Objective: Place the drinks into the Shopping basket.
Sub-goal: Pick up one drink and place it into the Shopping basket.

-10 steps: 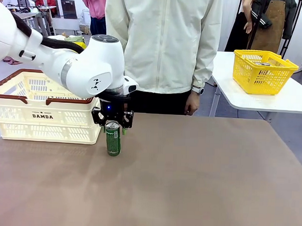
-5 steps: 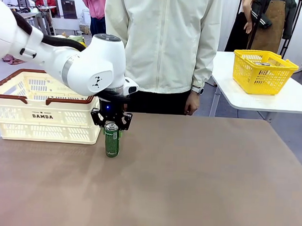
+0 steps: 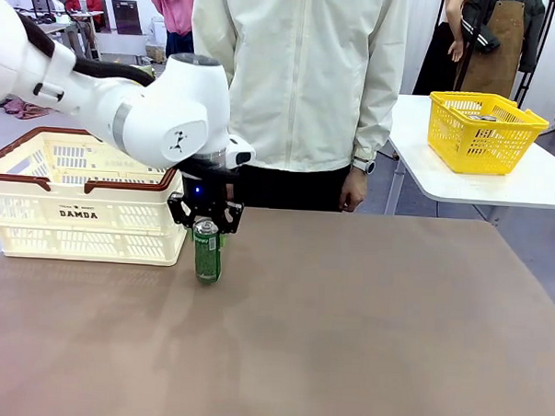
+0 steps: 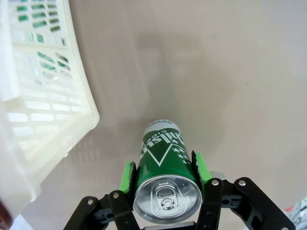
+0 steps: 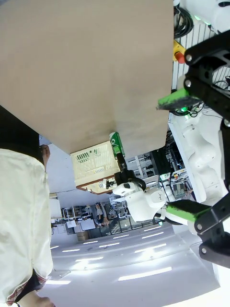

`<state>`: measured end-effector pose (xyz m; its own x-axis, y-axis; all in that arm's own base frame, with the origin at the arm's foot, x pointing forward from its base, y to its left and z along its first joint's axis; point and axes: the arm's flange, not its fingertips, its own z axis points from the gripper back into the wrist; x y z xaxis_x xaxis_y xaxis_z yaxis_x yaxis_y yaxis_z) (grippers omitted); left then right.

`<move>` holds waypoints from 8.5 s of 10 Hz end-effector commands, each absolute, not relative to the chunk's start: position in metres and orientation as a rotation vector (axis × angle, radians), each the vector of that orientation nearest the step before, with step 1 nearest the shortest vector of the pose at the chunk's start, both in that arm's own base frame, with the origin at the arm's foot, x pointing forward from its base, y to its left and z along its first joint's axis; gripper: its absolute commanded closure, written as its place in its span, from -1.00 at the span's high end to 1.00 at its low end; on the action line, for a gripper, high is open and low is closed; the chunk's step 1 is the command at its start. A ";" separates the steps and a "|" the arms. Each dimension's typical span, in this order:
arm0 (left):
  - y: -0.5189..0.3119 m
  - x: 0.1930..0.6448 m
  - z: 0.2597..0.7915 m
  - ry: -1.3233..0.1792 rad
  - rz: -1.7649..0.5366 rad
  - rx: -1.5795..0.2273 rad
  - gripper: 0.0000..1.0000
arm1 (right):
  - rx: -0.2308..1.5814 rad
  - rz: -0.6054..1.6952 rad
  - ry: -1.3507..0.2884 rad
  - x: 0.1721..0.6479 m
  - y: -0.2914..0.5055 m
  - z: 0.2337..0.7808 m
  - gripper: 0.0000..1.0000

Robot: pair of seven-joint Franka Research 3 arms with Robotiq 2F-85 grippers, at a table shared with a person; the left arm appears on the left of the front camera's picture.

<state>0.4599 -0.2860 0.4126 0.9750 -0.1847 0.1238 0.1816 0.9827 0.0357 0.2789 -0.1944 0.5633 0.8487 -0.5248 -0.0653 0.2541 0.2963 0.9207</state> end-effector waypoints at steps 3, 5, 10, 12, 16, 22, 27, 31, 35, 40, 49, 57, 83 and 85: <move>-0.259 0.425 0.521 -0.129 -0.270 -0.107 -1.00 | 1.170 -0.534 -0.264 0.280 -0.195 0.569 1.00; -0.246 0.406 0.537 -0.160 -0.301 -0.133 -1.00 | 1.170 -0.534 -0.264 0.280 -0.195 0.569 1.00; -0.253 0.406 0.550 -0.164 -0.283 -0.119 -1.00 | 1.170 -0.534 -0.264 0.280 -0.195 0.569 1.00; -0.246 0.404 0.542 -0.159 -0.249 -0.085 -1.00 | 1.170 -0.534 -0.264 0.280 -0.195 0.569 1.00; -0.190 0.481 0.626 -0.312 -0.142 -0.080 -1.00 | 1.170 -0.534 -0.264 0.280 -0.195 0.569 1.00; -0.114 0.551 0.639 -0.298 -0.041 -0.132 -1.00 | 1.170 -0.534 -0.264 0.280 -0.195 0.569 1.00; -0.096 0.557 0.552 -0.205 0.126 -0.025 -1.00 | 1.170 -0.534 -0.264 0.280 -0.195 0.569 1.00; -0.091 0.549 0.485 -0.168 0.261 0.042 -1.00 | 1.170 -0.534 -0.264 0.280 -0.195 0.569 1.00; -0.080 0.564 0.442 -0.129 0.302 -0.015 -1.00 | 1.170 -0.534 -0.264 0.280 -0.195 0.569 1.00; -0.078 0.589 0.422 -0.109 0.322 0.004 -1.00 | 1.170 -0.534 -0.264 0.280 -0.195 0.569 1.00; -0.086 0.569 0.535 -0.283 0.264 -0.019 1.00 | 1.170 -0.534 -0.264 0.280 -0.195 0.569 1.00; 0.024 0.394 0.616 -0.086 -0.016 -0.818 1.00 | 1.170 -0.534 -0.264 0.280 -0.195 0.569 1.00; 0.193 0.309 0.473 -0.224 0.258 -1.421 1.00 | 1.170 -0.534 -0.264 0.280 -0.195 0.569 1.00; 0.193 0.309 0.473 -0.224 0.258 -1.421 1.00 | 1.170 -0.534 -0.264 0.280 -0.195 0.569 1.00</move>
